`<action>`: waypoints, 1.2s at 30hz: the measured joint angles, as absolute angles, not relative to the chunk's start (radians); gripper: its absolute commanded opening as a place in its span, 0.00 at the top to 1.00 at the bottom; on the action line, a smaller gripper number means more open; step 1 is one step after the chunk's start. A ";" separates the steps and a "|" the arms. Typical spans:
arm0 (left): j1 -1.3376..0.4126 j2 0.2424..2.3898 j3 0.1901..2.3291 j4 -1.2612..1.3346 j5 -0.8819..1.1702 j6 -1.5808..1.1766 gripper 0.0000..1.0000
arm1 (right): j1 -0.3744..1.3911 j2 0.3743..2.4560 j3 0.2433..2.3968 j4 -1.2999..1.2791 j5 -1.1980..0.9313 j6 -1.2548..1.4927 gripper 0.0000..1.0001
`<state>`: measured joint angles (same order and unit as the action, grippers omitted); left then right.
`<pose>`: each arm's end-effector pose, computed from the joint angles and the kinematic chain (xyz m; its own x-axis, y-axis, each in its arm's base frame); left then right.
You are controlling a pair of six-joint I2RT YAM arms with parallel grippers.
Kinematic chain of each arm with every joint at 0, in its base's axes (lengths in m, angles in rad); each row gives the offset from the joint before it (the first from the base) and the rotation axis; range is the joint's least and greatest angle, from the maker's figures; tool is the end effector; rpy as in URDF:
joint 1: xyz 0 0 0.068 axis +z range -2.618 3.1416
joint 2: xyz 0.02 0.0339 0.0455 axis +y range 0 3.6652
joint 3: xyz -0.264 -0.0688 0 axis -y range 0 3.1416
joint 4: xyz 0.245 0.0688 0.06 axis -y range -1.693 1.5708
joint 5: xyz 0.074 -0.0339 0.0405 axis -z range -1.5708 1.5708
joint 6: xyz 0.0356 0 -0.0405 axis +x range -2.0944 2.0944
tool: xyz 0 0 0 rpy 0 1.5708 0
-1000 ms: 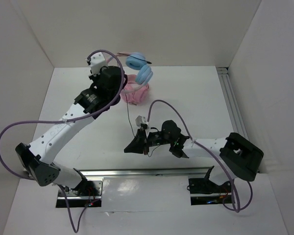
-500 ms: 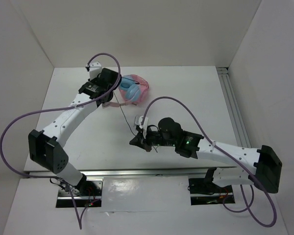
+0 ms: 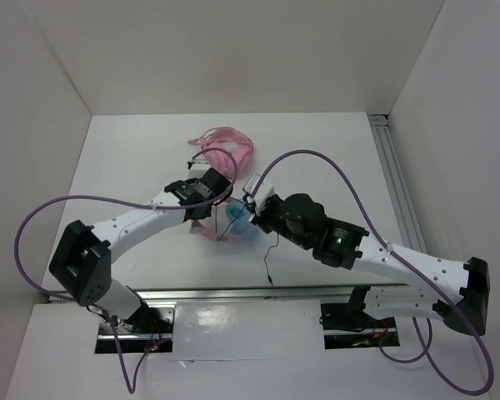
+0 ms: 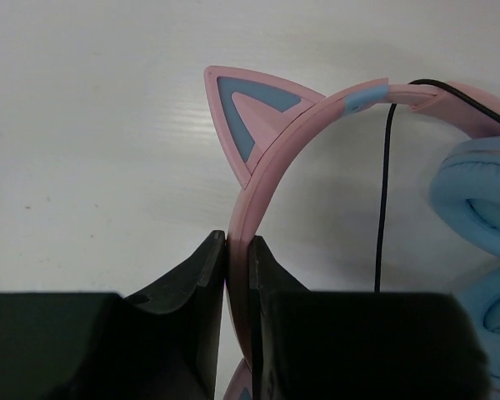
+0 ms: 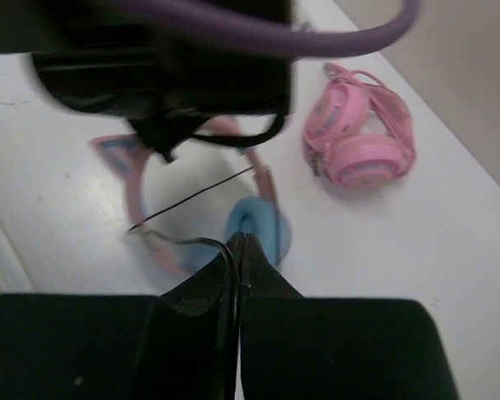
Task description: Wrap the headphones
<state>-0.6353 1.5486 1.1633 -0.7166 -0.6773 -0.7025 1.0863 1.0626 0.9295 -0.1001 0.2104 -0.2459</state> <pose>0.2625 -0.1658 0.2502 -0.6995 -0.1098 -0.7061 -0.2850 0.9490 0.1347 0.1222 0.2162 0.3459 0.0832 -0.3530 -0.9319 -0.7738 0.5664 -0.2837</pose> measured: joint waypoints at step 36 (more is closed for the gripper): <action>-1.071 1.049 1.093 -0.845 -0.532 -0.471 1.00 | 0.769 1.157 0.937 -0.001 0.443 -0.423 1.00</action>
<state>-1.0710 1.0489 1.0927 -0.8448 -0.5323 -0.4713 0.7692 1.1568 0.9371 -0.0006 0.4431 -0.4232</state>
